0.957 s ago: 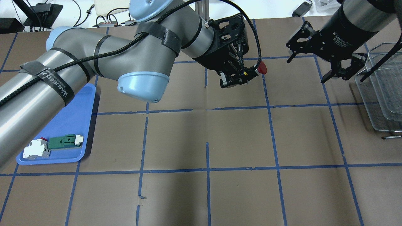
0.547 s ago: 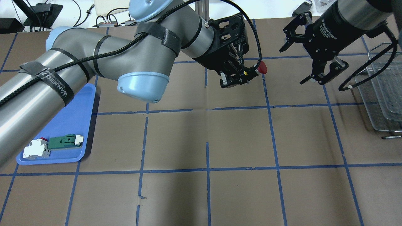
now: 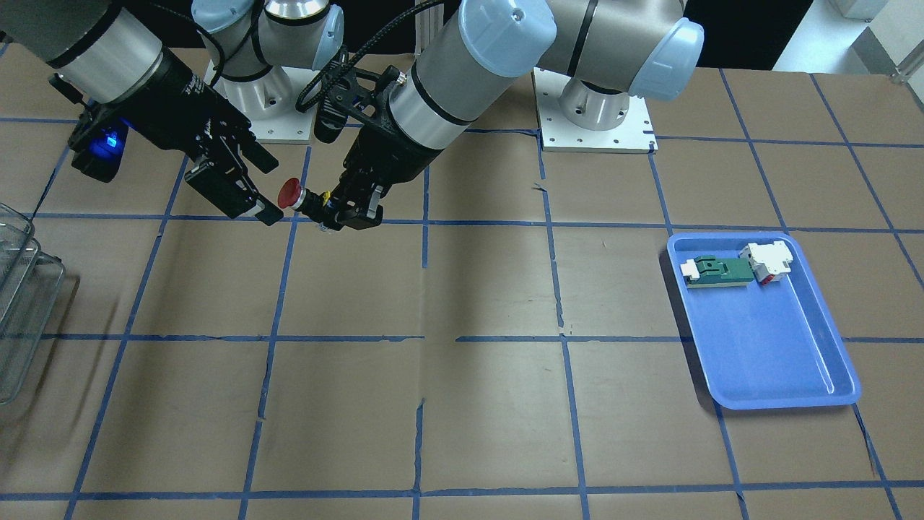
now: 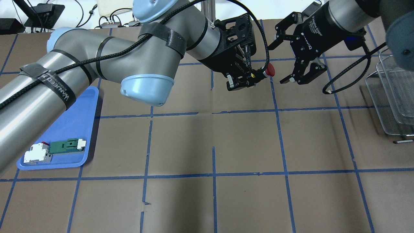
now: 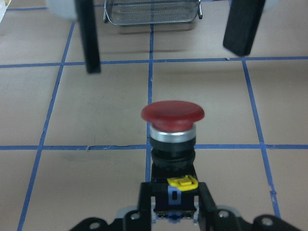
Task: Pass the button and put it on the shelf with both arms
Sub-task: 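Bring the open right gripper to the red button held by the left gripper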
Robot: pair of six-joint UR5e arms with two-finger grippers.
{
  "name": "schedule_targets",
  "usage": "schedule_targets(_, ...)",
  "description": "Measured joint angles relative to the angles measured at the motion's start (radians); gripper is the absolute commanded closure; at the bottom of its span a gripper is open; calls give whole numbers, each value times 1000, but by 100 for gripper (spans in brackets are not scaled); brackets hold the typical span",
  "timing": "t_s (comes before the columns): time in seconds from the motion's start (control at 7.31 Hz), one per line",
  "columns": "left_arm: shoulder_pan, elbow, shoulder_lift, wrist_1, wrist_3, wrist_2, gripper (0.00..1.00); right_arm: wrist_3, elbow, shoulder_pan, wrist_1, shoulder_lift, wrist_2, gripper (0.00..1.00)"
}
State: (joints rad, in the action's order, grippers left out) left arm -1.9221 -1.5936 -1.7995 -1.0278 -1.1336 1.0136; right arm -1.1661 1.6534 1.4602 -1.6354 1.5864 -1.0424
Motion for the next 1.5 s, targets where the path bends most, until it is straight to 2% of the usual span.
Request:
schedule_targets(0.96, -1, 0, 8, 0, 0, -1, 100, -52, 1, -1, 94, -1, 23, 1)
schedule_targets(1.23, -2, 1, 9, 0, 0, -1, 100, -51, 2, 0, 105, -4, 23, 15)
schedule_targets(1.37, -2, 1, 12, 0, 1, -1, 100, -51, 2, 0, 108, -3, 23, 15)
schedule_targets(1.5, -2, 1, 15, 0, 1, -1, 100, -50, 3, 0, 109, -3, 24, 27)
